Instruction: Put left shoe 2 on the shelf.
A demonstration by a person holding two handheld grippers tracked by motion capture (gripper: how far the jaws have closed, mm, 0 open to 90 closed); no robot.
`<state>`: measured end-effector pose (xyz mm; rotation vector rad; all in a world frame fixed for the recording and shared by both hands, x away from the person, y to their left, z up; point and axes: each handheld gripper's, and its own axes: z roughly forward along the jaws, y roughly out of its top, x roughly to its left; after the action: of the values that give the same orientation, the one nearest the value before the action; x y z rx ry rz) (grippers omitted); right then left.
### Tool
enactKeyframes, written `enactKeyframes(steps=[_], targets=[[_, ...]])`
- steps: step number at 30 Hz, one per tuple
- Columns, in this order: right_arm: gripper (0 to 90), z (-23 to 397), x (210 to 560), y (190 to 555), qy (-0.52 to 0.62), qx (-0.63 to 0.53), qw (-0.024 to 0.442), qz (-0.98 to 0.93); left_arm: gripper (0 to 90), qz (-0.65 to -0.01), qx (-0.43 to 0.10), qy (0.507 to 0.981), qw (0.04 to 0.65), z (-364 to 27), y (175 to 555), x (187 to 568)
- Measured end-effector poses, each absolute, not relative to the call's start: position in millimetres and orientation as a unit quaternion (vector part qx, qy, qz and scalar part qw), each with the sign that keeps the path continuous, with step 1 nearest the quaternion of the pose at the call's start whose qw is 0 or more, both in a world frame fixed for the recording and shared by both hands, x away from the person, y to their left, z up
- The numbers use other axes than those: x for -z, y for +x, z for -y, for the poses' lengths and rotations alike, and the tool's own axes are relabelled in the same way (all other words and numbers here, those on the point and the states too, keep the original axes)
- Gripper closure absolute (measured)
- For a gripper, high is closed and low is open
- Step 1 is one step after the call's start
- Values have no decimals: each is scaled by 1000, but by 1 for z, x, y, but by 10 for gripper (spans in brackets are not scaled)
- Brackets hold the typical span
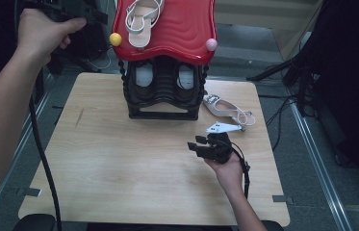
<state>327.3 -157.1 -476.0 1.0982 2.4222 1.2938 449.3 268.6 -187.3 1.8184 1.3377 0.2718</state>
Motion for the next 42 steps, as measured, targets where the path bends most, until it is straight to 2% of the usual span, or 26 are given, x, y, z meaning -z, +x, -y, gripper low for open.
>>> enactKeyframes(steps=[27, 42], targets=[[556, 159, 476, 328, 373, -437, 91, -814, 400, -538, -93, 732, 408, -292, 434, 266], [554, 159, 476, 328, 371, -435, 89, -816, 396, -535, -91, 739, 399, -282, 422, 300]])
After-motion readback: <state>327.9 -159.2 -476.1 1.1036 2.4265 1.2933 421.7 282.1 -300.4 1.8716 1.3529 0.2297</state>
